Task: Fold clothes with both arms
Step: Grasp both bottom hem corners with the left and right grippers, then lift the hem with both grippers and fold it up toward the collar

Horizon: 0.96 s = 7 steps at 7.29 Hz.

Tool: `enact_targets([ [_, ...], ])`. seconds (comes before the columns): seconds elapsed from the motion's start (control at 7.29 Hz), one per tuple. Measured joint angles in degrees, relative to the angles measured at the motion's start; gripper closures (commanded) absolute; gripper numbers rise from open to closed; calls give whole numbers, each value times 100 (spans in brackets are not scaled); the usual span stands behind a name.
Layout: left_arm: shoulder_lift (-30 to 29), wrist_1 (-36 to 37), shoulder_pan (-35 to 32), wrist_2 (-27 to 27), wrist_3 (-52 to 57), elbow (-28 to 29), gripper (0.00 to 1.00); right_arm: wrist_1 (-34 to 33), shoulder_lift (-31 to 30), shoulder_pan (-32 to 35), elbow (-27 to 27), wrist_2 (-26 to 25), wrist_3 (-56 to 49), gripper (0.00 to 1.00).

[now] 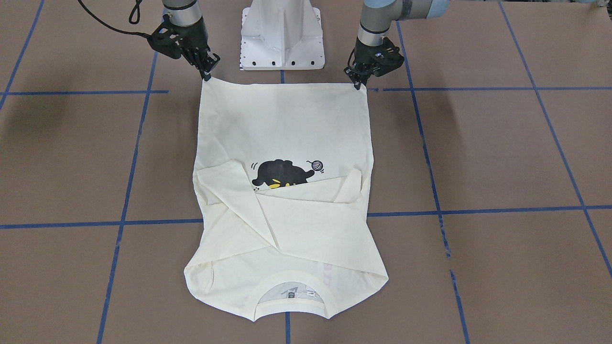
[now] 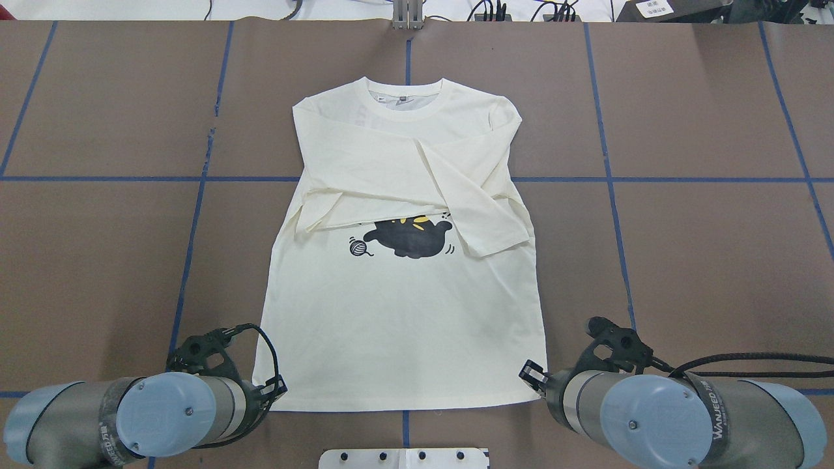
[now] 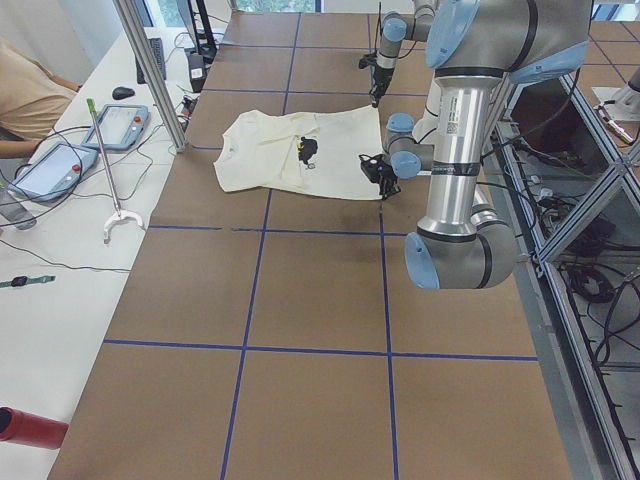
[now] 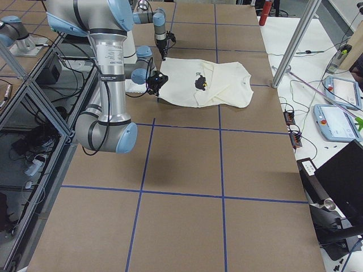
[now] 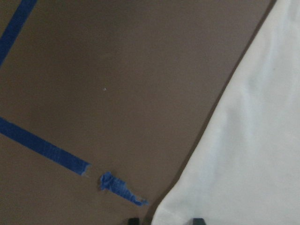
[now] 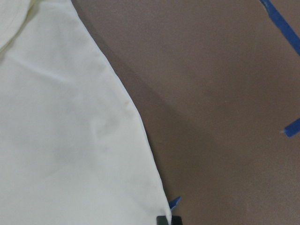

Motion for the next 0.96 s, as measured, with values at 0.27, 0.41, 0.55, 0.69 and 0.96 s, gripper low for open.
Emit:
enact_targets([
  [0.27,-15,1,0,-42,-14,-39,100,0,-4,-2,3,-6,0,100],
  [0.41,-24,4,0,-54,-17,-86,100,0,-16,-1,20,-6,0,100],
  [0.55,-27,7,4,-59,-25,-202,100,-4,-82,-35,122,-5,3,100],
  [0.69,-28,13,27,-60,-51,-394,100,-28,-263,-159,371,-11,14,100],
  [0.96,-31,210,175,-61,-210,-942,100,-93,-738,-470,982,-33,45,100],
])
